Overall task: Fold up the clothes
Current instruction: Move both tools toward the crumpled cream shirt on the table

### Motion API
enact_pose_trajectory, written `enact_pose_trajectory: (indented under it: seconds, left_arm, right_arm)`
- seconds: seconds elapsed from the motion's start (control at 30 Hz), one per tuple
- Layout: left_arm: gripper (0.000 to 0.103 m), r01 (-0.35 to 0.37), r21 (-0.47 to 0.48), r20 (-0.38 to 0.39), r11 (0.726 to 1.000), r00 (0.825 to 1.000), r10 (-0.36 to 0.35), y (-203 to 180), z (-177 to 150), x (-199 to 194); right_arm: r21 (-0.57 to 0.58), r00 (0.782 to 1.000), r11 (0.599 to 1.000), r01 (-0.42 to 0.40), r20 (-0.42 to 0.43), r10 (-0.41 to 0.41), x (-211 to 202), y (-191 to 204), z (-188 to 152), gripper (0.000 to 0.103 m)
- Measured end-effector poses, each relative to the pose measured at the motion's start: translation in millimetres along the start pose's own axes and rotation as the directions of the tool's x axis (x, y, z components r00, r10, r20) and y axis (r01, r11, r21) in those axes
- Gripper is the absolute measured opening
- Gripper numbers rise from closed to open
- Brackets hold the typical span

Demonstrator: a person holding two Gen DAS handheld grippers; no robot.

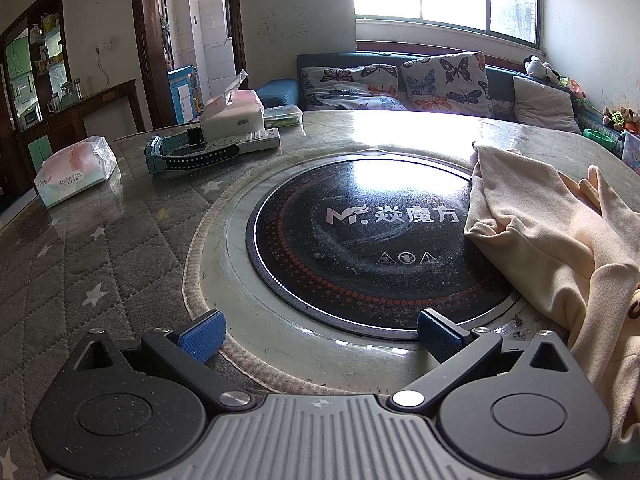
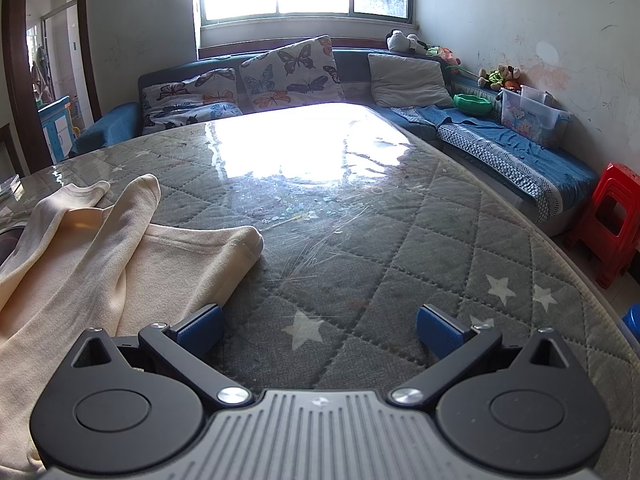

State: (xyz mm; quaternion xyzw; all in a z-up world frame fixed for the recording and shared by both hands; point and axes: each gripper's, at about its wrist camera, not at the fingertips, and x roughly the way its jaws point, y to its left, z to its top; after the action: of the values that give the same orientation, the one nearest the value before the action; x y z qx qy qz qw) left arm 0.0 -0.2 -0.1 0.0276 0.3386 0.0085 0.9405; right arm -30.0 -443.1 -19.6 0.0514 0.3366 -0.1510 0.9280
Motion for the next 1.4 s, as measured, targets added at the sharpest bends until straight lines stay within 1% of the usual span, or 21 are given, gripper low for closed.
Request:
enact_pose_trajectory:
  seconds: [0.27,0.33,0.5,0.67,0.9,1.1,1.23,1.4]
  left_arm:
    - [0.103,-0.009,0.008,-0.003,1.000,1.000,0.009,-2,-1,1]
    - [0.103,-0.012,0.010,-0.004,1.000,1.000,0.012,-3,-1,1]
    - [0.103,-0.029,-0.006,-0.008,1.000,1.000,0.029,-6,-1,-3]
    - [0.103,-0.051,-0.015,-0.008,0.999,0.999,0.051,-12,-4,-11]
    - [0.103,-0.038,0.003,-0.027,0.999,0.999,0.038,-23,-9,-29]
    - [0.103,-0.016,0.026,-0.036,1.000,0.999,0.017,-38,-13,-45]
    - [0.103,0.002,0.026,-0.048,1.000,0.999,-0.001,-47,-13,-54]
    - [0.103,0.003,0.049,-0.054,0.999,0.999,-0.001,-58,-15,-64]
  right_arm:
    - [0.001,1.000,1.000,-0.001,-0.001,0.001,-7,14,-5,0.103]
    - [0.005,1.000,1.000,-0.008,-0.012,0.008,-3,12,-2,0.103]
    - [-0.003,0.999,0.999,-0.033,-0.015,0.032,-24,11,-14,0.103]
    - [-0.015,0.996,0.996,-0.084,-0.005,0.084,-46,13,-23,0.103]
    - [-0.052,0.986,0.985,-0.165,0.008,0.166,-69,19,-27,0.103]
    - [-0.103,0.971,0.966,-0.235,0.013,0.238,-90,29,-32,0.103]
    - [-0.133,0.964,0.956,-0.261,0.009,0.265,-100,35,-37,0.103]
    - [-0.150,0.960,0.950,-0.274,0.013,0.279,-110,39,-43,0.103]
